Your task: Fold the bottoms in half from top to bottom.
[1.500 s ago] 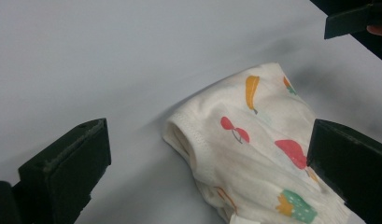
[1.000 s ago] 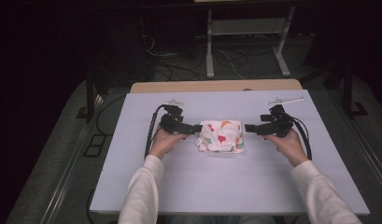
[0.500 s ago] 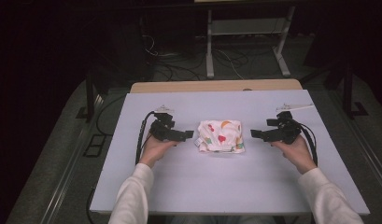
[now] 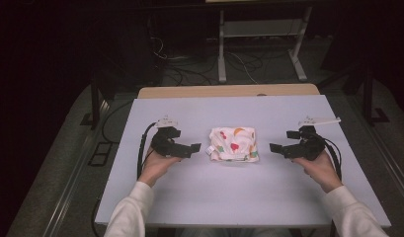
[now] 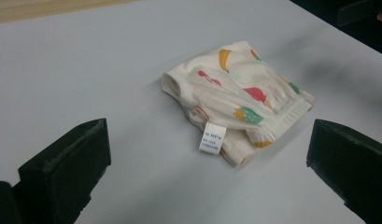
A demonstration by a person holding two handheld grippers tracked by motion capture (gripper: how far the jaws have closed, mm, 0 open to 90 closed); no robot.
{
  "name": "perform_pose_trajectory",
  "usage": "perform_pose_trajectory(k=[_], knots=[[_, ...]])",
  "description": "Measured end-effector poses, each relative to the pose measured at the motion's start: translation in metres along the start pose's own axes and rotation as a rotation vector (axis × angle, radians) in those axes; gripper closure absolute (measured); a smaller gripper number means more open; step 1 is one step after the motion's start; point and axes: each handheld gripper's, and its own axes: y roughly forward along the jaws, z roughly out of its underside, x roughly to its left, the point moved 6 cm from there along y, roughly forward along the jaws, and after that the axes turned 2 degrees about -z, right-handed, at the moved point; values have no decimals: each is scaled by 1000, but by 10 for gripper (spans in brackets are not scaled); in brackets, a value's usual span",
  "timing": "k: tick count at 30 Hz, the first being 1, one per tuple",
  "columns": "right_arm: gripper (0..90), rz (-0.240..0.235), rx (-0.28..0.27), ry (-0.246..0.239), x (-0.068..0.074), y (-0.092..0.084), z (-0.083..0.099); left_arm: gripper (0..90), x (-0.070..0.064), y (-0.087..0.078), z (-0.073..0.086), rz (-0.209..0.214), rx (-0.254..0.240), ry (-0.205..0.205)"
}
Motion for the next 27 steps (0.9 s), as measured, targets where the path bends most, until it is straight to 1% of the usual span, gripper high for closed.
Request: perform_pose_trajectory(k=[3,7,9,12,15,20,23,24,27], knots=[[0,3,1,-4,3,-4,4,0,1,-6,7,-10,-19,-2],[0,4,-6,-23,9,-9,10,0,4,-14,16,-25,-47,-9],[0,4,-6,-28,12,-11,14,0,3,-18,20,-30,-56,-7],[0,-2,-12,-22,15,-14,19,0,0,-23,27,-19,-86,-22],[0,-9,-17,-22,19,-16,24,0,-4,-28,33,-18,-105,-8],[0,27,-40,-53,23,-20,35,0,-8,-34,43,-15,-123,7],[0,29,-33,-45,22,-21,44,0,-10,-37,48,-19,-126,21],[0,28,-32,-48,23,-22,47,0,-11,-38,50,-20,-129,19],[0,32,-22,-55,24,-24,54,0,-12,-41,54,-27,-151,27]])
